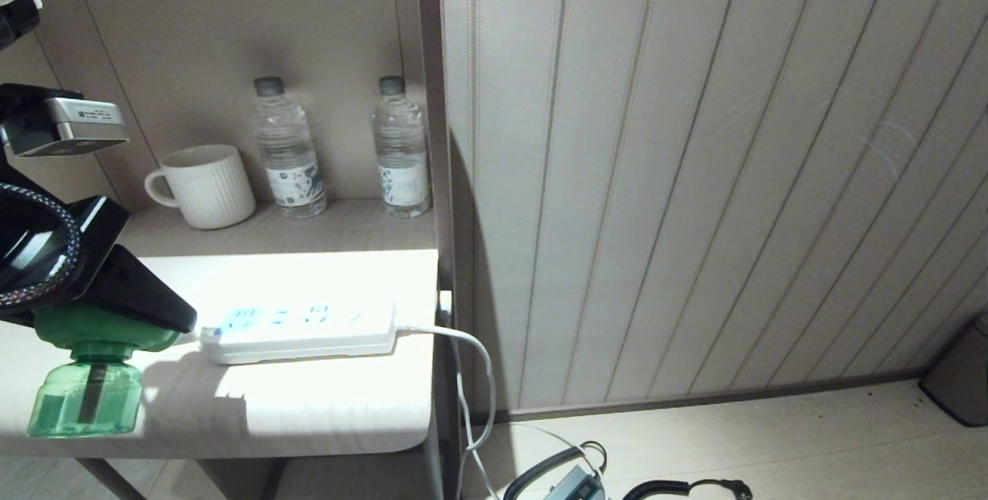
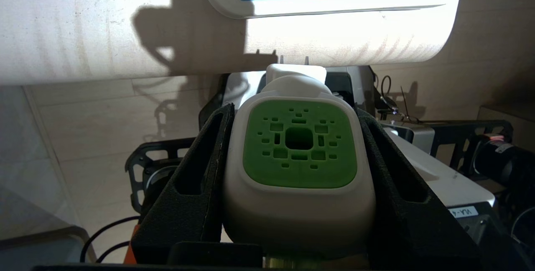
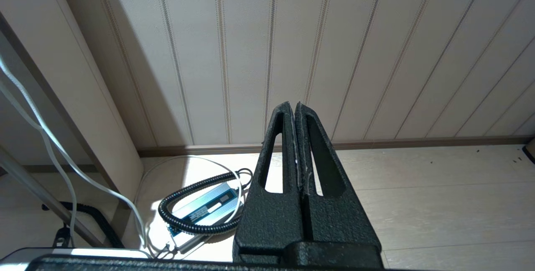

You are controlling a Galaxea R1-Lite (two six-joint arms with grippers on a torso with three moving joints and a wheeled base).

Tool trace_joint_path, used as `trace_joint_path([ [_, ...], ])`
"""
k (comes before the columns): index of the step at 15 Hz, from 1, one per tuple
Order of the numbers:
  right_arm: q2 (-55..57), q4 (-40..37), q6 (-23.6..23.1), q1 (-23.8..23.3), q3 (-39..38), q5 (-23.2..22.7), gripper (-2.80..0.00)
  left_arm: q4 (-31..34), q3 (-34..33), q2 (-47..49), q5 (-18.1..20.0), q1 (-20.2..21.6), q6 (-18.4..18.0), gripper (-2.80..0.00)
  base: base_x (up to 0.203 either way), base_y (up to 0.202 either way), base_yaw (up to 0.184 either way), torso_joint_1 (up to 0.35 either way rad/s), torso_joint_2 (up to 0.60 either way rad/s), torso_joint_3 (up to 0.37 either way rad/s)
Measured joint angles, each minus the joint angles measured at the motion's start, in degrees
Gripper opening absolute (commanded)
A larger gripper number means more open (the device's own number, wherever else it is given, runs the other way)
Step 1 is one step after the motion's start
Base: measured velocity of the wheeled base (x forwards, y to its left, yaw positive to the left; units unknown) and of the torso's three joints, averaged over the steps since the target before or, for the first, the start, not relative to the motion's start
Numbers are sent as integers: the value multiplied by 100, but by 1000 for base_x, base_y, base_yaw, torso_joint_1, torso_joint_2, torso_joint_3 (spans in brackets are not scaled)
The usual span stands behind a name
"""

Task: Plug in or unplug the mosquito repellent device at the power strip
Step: Insert the plug into the socket

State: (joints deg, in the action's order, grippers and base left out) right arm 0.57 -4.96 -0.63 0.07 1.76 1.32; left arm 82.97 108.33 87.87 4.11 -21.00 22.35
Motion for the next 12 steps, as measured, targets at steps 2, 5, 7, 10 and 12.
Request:
trace_joint_path([
  [2, -2, 0, -10, 0, 0, 0, -280, 9, -6, 0, 6, 6, -1, -280, 0, 0, 0, 28, -99, -62],
  [5, -2, 0, -21, 0, 0, 0, -280, 2, -26, 0, 2, 11, 0, -280, 0, 0, 0, 132, -371, -231],
  [7, -2, 0, -22, 0, 0, 0, -280, 7, -28, -9, 0, 11, 0, -280, 0, 0, 0, 178, -444, -275],
  [10, -2, 0, -22, 0, 0, 0, -280, 96, -39, -17, 0, 12, 8, -280, 0, 0, 0, 193, -467, -284],
  [12, -2, 0, -21, 0, 0, 0, -280, 127, -132, -11, 15, 15, 18, -280, 0, 0, 0, 95, -217, -125],
])
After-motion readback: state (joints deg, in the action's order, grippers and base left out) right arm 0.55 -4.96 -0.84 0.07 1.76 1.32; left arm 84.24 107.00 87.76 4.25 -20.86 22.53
